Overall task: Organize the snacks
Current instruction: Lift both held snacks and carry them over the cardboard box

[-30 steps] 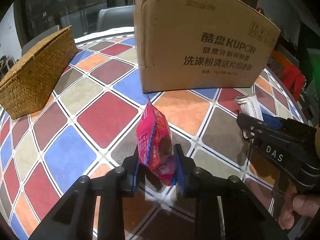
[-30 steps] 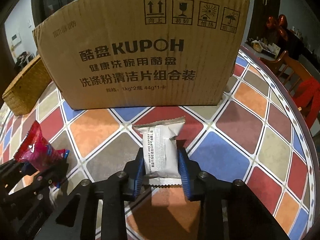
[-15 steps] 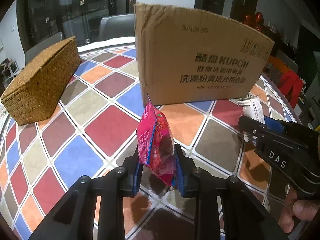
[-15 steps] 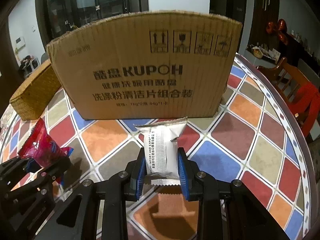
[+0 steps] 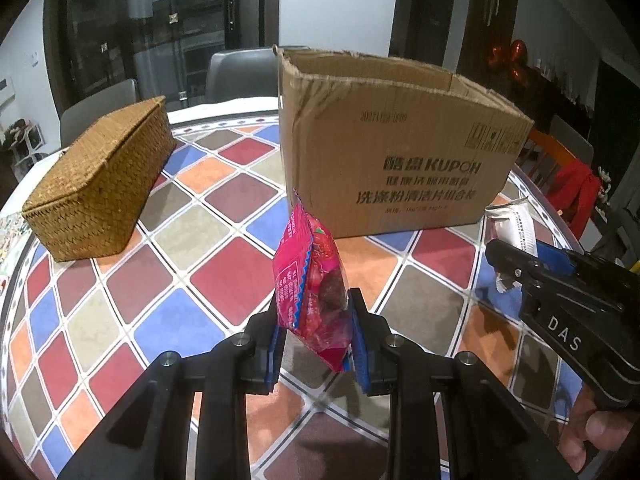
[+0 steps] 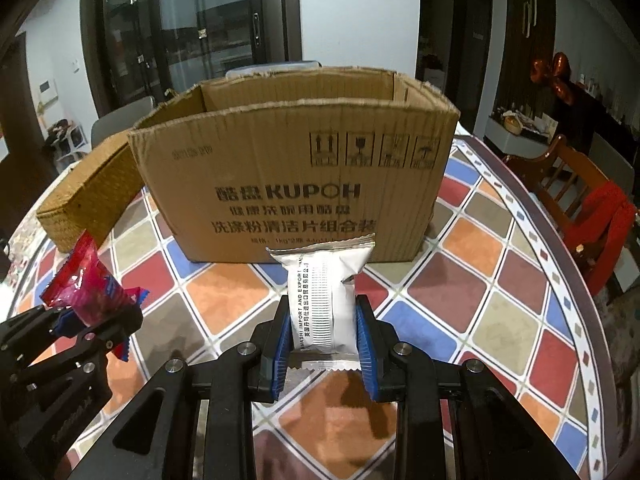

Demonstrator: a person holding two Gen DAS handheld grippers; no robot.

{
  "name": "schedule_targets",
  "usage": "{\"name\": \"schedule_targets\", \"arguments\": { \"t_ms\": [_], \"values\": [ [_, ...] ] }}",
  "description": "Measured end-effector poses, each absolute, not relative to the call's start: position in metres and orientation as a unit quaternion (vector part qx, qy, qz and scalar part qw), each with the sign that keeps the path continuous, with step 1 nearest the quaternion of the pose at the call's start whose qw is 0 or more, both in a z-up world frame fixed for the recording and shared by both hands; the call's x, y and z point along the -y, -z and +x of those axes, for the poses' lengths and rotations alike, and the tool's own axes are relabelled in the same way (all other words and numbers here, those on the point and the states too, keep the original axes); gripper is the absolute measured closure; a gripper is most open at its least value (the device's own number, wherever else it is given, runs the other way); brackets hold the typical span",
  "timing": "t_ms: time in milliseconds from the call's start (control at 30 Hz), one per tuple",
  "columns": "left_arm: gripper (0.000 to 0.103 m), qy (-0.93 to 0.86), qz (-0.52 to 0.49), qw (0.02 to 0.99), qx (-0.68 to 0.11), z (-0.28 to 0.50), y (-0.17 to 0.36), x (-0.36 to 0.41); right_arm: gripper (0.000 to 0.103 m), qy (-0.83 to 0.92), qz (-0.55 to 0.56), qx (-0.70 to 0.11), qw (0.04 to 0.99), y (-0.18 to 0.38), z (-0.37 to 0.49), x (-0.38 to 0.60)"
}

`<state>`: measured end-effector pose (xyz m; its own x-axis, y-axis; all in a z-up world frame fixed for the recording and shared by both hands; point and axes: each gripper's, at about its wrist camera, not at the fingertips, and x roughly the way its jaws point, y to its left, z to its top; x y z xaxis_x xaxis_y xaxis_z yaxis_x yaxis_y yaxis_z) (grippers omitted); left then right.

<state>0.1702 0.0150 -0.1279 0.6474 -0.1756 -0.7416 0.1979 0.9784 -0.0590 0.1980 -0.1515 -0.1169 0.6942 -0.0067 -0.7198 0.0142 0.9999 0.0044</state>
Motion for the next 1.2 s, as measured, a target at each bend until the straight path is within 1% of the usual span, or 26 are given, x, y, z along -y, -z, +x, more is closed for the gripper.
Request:
{"name": "schedule_targets", "arguments": {
  "t_ms": [533,1200],
  "values": [
    [0.074,0.094,0.012,0.928,-0.36,0.164,0.069,-0.015,0.072,0.004,-0.004,-0.345,0.939,0.064,0.183,0.148],
    [0.074,0.091,0.01,0.939,-0.332,0.173,0.024,-0.01,0.072,0.0,-0.002,-0.306,0.952,0.019,0.184,0.156]
  ]
}}
